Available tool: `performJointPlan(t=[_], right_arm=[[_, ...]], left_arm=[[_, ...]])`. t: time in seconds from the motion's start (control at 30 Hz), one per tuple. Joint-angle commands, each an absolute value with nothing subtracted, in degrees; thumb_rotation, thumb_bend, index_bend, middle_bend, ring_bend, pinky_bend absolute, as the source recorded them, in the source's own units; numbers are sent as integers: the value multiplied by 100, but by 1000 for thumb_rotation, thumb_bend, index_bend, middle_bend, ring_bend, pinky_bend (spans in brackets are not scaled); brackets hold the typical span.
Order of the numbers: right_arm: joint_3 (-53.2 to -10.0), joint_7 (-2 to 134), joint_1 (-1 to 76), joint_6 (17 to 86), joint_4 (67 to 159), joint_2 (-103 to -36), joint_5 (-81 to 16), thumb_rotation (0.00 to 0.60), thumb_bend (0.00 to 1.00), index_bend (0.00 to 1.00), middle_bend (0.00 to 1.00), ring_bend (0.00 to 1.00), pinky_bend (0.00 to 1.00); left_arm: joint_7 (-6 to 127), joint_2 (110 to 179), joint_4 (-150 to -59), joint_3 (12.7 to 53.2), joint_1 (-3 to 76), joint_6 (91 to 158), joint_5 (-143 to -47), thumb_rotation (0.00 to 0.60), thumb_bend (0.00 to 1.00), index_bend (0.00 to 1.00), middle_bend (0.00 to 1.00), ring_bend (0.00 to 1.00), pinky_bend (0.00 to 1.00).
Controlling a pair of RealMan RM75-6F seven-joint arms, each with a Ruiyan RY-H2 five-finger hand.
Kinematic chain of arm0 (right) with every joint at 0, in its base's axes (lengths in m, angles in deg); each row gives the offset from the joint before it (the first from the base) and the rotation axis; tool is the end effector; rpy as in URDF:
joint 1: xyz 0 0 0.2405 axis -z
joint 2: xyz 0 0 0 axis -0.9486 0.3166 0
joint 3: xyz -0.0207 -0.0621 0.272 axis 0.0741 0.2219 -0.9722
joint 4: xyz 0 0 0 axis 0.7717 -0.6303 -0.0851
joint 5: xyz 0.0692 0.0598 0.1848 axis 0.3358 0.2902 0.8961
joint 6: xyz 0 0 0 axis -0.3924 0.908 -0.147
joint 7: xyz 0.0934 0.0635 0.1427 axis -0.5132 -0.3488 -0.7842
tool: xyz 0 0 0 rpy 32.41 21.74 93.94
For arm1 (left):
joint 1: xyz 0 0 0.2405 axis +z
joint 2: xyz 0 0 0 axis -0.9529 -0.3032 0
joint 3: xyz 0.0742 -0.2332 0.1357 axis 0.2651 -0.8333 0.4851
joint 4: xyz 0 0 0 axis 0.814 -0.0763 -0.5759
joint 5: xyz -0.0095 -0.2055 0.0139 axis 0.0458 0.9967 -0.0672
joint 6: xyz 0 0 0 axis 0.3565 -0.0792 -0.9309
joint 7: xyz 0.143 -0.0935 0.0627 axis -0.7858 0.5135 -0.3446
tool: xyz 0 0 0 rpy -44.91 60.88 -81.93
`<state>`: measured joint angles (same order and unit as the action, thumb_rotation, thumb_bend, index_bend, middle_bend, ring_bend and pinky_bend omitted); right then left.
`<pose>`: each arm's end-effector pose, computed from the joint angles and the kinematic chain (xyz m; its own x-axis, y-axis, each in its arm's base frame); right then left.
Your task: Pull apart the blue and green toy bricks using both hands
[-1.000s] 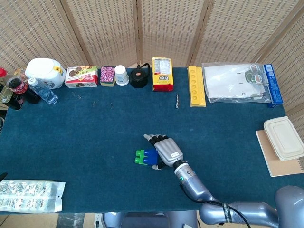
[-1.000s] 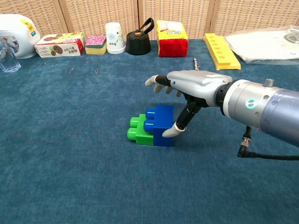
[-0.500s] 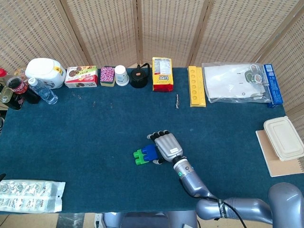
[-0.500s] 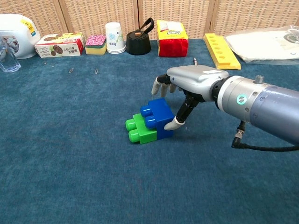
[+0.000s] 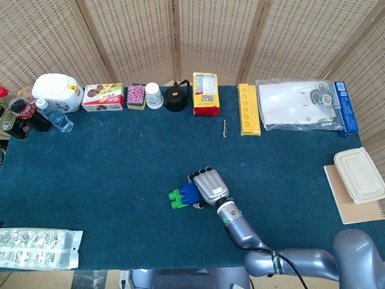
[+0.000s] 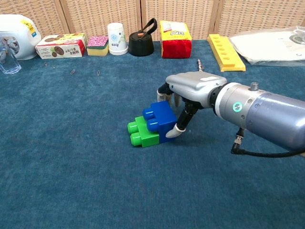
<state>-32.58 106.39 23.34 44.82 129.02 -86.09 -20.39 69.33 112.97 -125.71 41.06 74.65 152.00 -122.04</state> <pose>-0.0839 -0.3579 -0.0943 0.4933 -0.3229 0.8077 -0.8318 -0.4467 0.3295 -0.3433 0.1686 0.2502 0.4368 -0.0221 0.8993 0.8985 0.0588 -0.4350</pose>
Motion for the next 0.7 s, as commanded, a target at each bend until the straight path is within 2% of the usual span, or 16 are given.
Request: performJointPlan(t=[0.03, 0.2, 0.37, 0.7], right_arm=[[-3253, 10650, 2291, 4478, 12850, -8661, -2040, 503, 121, 454, 464, 454, 342], [-3263, 10599, 2269, 4548, 12840, -8708, -2084, 500, 130, 512, 534, 536, 380], [-3318, 10253, 2356, 4559, 13003, -8640, -2135, 502, 130, 535, 558, 556, 407], [-3530, 9115, 2676, 4109, 14152, -7794, -1729, 502, 130, 539, 560, 558, 422]], left_arm=[[6947, 11299, -12554, 4100, 7474, 15213, -12192, 600, 87, 116, 80, 0, 128], [6953, 11308, -12533, 4109, 7459, 15173, -12208, 600, 88, 116, 80, 0, 128], [6896, 11308, -12582, 4134, 7434, 15146, -12285, 600, 88, 116, 80, 0, 128], [6472, 11228, -12890, 4159, 7154, 14941, -12736, 600, 88, 120, 80, 0, 128]])
